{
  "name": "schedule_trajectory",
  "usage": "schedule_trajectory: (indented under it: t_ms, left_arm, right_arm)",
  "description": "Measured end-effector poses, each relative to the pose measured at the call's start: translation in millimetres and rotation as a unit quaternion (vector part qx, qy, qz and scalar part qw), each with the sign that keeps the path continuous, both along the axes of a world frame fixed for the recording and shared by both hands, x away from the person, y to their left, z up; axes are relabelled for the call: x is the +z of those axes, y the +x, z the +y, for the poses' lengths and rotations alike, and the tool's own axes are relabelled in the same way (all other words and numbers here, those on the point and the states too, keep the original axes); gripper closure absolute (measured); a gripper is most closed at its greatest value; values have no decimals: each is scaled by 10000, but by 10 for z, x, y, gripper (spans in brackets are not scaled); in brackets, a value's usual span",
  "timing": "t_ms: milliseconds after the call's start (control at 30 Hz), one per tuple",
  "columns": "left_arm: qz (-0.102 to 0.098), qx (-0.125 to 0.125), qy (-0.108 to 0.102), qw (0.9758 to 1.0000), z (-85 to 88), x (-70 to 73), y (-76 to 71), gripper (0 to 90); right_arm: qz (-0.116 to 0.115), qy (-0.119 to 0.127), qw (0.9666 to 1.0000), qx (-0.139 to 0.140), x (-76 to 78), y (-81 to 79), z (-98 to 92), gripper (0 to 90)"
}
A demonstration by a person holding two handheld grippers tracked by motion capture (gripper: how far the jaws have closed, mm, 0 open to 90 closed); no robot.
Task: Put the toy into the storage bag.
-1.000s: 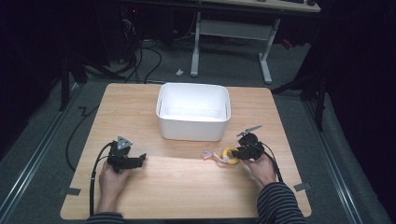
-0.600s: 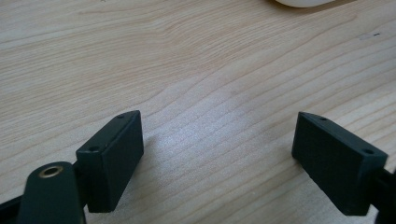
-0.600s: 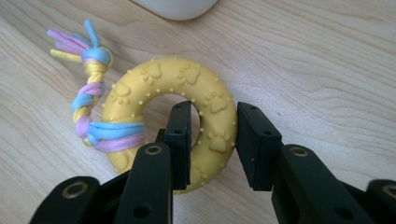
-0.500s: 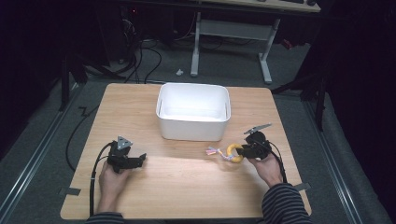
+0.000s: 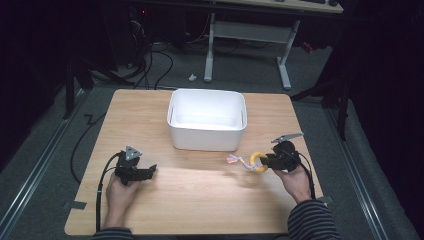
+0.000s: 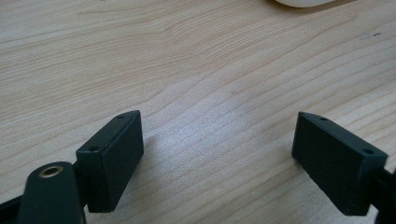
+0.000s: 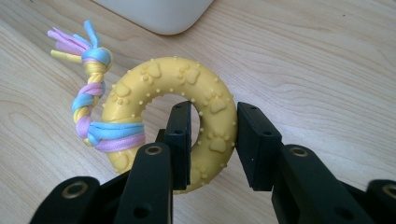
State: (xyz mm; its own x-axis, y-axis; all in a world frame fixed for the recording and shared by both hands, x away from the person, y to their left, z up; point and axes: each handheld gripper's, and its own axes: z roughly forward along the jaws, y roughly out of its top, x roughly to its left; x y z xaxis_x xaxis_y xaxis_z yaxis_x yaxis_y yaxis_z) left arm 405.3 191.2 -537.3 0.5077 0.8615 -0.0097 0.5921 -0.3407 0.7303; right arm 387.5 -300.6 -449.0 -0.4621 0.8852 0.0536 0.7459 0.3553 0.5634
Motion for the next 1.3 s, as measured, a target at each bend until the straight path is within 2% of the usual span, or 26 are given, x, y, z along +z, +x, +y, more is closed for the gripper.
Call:
schedule_trajectory:
  t_ms: [467,1133,1300]
  left_arm:
    - [-6,4,-1,10000,-1,-1,0,168]
    - [-5,3,-3,10000,0,-1,0,168]
    - [-5,2,-4,10000,0,-1,1,168]
  right_arm:
    - [-205,200,9994,-174,223,-84,-189,679]
    - [-474,331,9979,-301,555,-108,-379,679]
    - [-483,331,9977,-329,624,-99,-396,679]
